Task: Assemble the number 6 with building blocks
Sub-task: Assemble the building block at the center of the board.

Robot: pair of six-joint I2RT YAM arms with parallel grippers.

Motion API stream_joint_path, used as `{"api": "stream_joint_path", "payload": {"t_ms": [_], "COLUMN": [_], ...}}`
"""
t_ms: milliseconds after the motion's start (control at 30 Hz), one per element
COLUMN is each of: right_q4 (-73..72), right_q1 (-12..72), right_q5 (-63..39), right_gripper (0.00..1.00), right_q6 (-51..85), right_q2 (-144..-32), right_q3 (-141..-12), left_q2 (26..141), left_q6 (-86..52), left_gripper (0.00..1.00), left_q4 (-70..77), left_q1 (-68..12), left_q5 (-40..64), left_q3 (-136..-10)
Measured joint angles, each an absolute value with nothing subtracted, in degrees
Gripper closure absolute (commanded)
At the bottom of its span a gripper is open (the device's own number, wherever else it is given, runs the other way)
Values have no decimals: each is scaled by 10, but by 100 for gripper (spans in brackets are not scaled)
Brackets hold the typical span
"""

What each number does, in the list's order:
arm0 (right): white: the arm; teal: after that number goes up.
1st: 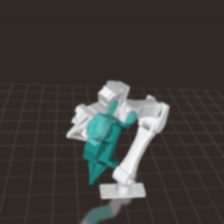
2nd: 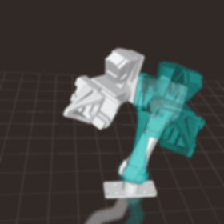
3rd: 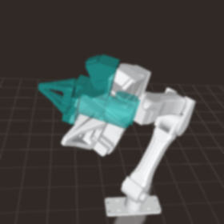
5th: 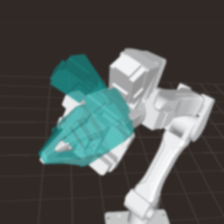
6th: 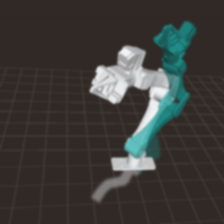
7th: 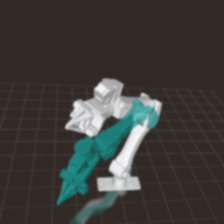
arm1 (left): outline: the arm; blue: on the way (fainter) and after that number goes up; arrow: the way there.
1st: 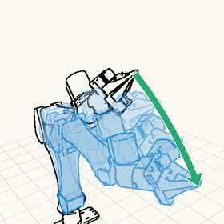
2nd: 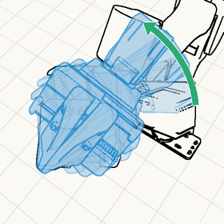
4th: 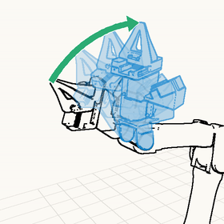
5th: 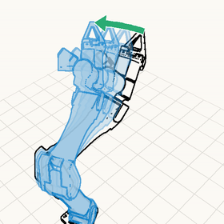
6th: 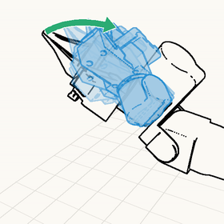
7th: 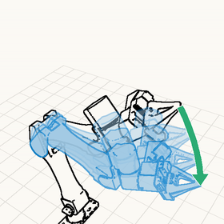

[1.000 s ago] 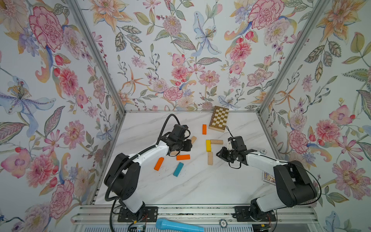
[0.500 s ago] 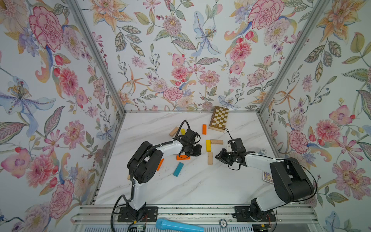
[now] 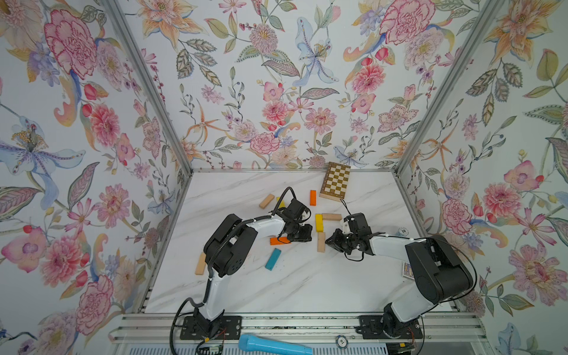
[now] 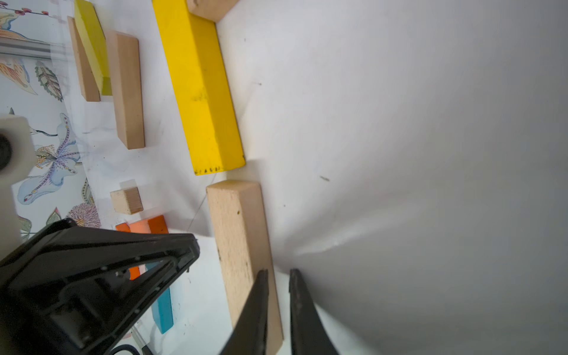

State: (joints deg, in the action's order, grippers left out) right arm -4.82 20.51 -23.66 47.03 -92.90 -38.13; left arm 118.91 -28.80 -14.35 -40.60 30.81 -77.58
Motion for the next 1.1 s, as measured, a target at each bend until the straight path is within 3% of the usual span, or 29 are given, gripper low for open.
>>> {"api": "stream_joint_path", "payload": {"t_ms": [1100], "right_q4": [-42], "right_q1": [208], "right_q5": [-236], "right_gripper": [83], "right_q6": [455], "right_q2": [-954], "right_q3": [-409], "left_q2": [1216], "left_q6": [-264], "left_gripper": [100], "left_q4": [-173], "left_q1": [-424], "left_q5": [333], "left_q3": [-807]}}
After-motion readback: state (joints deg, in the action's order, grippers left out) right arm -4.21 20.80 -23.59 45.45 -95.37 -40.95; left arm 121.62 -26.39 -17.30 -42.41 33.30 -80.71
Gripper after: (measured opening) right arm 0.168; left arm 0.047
